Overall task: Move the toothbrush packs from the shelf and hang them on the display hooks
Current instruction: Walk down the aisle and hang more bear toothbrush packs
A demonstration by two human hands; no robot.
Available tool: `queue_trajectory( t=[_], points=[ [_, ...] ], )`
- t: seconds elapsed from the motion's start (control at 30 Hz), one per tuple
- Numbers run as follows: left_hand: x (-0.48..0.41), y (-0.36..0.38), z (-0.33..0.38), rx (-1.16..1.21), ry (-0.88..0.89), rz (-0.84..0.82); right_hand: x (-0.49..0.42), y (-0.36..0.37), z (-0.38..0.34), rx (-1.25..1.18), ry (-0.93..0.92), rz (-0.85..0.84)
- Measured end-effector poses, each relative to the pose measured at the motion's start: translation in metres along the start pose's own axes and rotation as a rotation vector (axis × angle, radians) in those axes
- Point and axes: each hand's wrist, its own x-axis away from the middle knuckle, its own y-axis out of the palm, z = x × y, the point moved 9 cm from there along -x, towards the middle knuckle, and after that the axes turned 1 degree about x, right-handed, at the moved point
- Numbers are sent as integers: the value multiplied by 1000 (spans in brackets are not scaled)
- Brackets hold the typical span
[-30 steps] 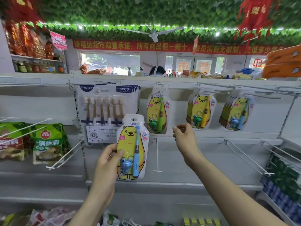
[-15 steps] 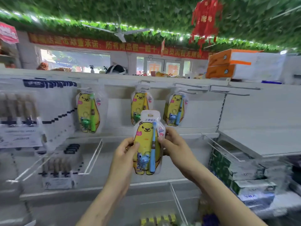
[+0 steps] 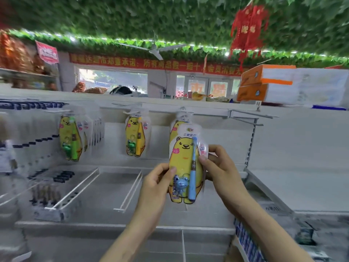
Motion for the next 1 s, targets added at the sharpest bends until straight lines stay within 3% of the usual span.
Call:
queue_trajectory(
  t=[0.3, 0.67, 1.0],
  points=[
    [-17, -5, 17, 22, 78, 62, -23, 7, -9, -111, -1, -36],
    [-40, -8, 12, 75, 72, 30, -42, 3, 1, -132, -11, 58],
    [-127, -22, -7, -573, 294, 109, -109, -8, 54, 86, 47, 213]
  ],
)
